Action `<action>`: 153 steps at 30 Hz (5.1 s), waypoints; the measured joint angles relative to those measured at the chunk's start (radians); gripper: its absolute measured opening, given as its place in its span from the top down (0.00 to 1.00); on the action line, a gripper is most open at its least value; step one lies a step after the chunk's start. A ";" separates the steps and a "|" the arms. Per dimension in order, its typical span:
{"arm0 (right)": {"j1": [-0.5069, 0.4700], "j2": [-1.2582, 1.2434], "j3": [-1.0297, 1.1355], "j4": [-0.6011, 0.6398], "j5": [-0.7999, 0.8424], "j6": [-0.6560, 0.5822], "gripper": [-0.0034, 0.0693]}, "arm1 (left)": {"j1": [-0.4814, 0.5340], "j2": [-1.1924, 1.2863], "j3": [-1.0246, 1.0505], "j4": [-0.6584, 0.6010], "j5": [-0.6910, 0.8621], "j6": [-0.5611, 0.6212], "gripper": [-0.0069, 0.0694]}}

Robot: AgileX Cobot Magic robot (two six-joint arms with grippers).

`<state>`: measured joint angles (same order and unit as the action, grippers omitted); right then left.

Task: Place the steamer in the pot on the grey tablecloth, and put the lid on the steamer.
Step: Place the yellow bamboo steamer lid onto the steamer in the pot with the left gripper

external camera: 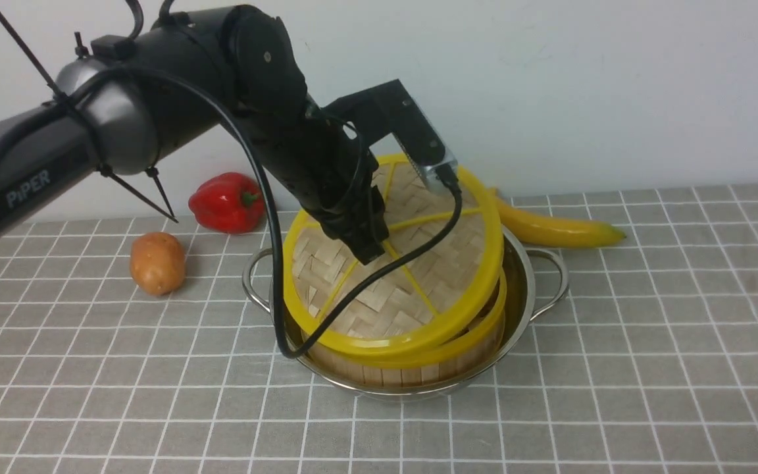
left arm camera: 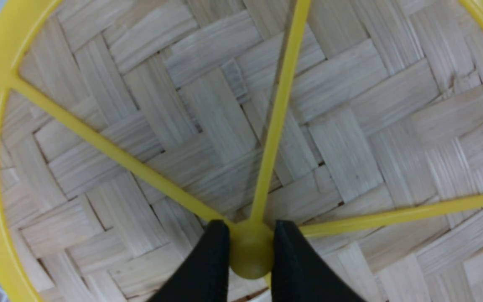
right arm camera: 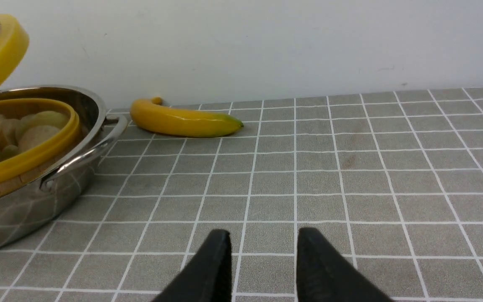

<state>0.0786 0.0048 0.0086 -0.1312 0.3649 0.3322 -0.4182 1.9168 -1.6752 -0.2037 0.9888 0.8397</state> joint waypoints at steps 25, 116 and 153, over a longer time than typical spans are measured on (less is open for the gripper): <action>0.000 0.000 0.000 0.000 0.000 0.001 0.62 | 0.000 0.011 -0.003 0.004 -0.032 0.000 0.76; 0.000 0.000 0.000 0.001 0.000 0.000 0.62 | 0.000 0.047 -0.196 0.064 0.158 -0.046 0.76; 0.000 0.000 0.000 0.001 0.000 0.004 0.62 | 0.000 0.146 -0.203 0.035 0.137 -0.043 0.76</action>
<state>0.0786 0.0048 0.0086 -0.1299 0.3649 0.3362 -0.4182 2.0626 -1.8777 -0.1683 1.1253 0.7972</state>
